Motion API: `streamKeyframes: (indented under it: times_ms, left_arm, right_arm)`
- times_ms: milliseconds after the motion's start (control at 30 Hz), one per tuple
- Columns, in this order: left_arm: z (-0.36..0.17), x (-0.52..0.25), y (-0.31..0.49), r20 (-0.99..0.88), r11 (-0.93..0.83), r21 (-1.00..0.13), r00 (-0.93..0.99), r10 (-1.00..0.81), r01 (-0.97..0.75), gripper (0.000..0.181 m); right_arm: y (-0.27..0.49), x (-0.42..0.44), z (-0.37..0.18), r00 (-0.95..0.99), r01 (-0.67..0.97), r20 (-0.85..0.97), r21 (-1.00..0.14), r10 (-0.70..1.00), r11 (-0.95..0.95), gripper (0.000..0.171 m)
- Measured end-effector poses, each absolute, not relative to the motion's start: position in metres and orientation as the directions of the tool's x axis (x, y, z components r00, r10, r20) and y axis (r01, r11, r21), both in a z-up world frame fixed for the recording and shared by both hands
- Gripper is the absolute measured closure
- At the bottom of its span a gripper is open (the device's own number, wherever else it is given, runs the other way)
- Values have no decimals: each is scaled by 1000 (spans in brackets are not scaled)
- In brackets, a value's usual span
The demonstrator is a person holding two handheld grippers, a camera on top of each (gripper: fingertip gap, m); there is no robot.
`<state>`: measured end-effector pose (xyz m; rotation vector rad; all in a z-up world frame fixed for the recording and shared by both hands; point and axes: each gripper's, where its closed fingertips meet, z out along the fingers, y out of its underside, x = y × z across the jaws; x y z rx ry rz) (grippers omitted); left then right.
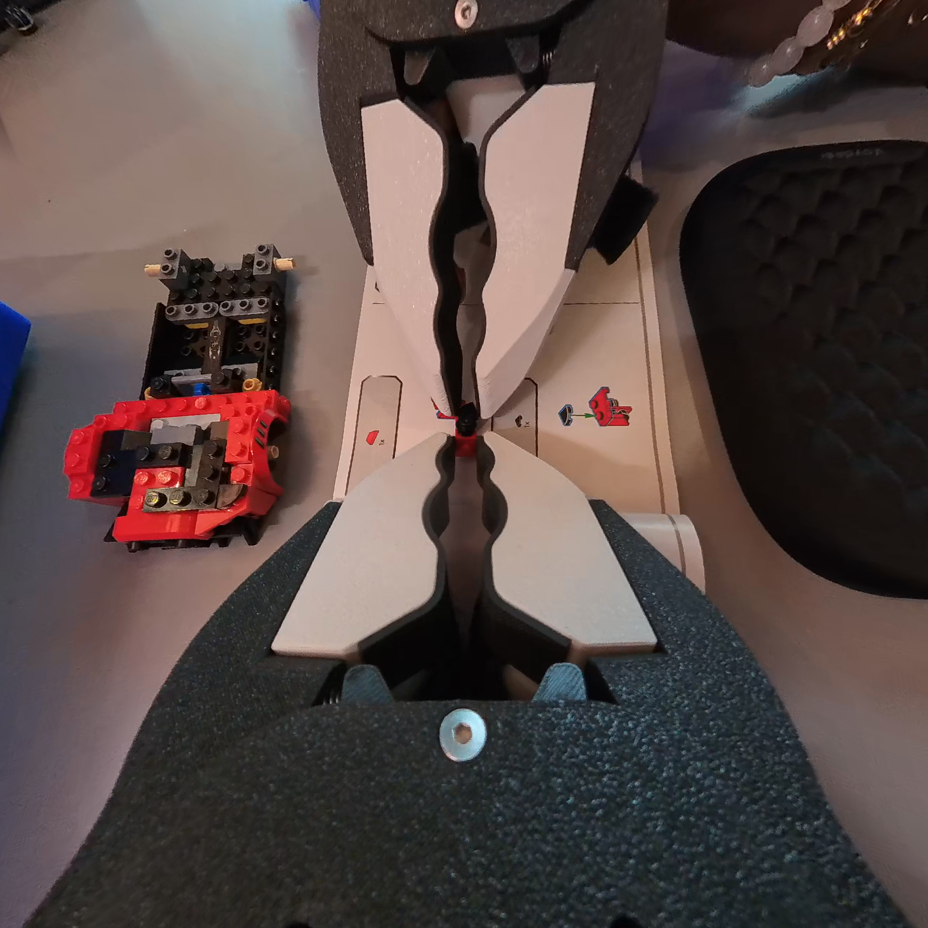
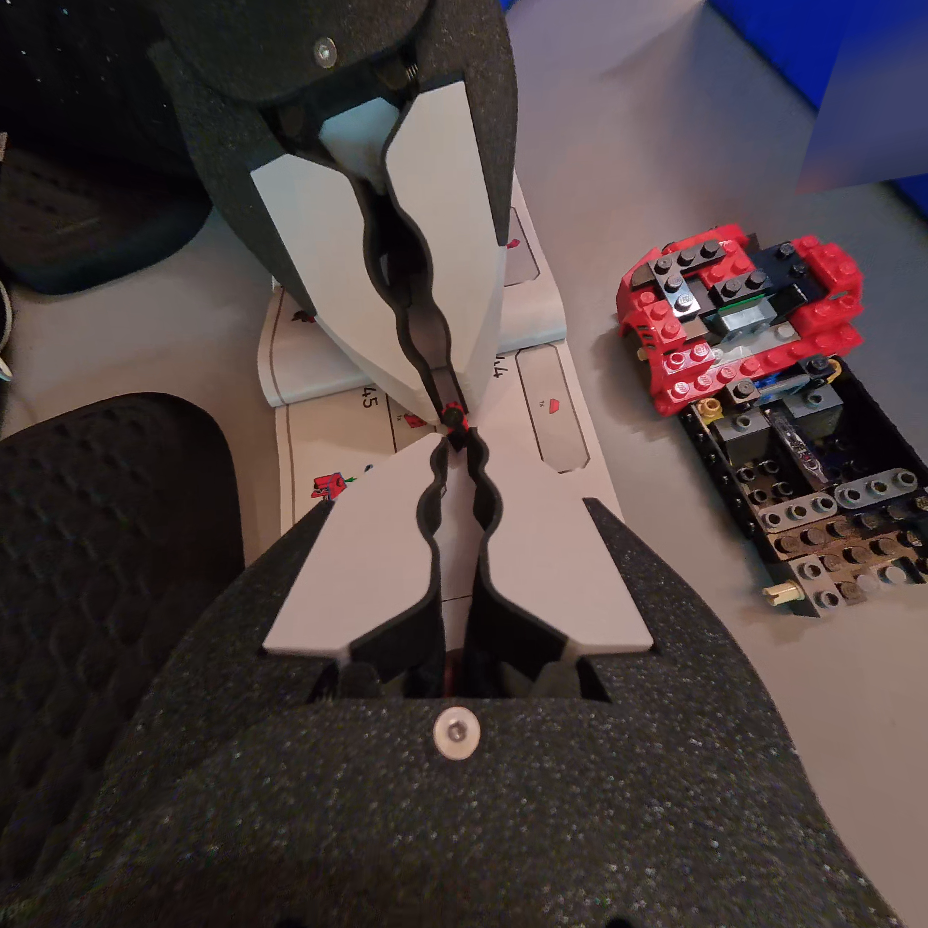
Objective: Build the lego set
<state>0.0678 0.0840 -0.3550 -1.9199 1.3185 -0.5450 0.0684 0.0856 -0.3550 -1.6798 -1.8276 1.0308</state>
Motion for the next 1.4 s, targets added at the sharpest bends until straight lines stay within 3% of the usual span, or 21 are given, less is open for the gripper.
streamKeyframes:
  times_ms: [1167,1400]
  left_arm:
    - [-356,68,83,-40,-216,-764,378,-925,-608,174]
    - [-356,68,83,-40,-214,-763,375,-926,-610,174]
  right_arm:
    - [85,68,-355,-156,637,-159,-770,975,-23,164]
    - [81,72,-353,-181,632,-173,-775,968,-20,154]
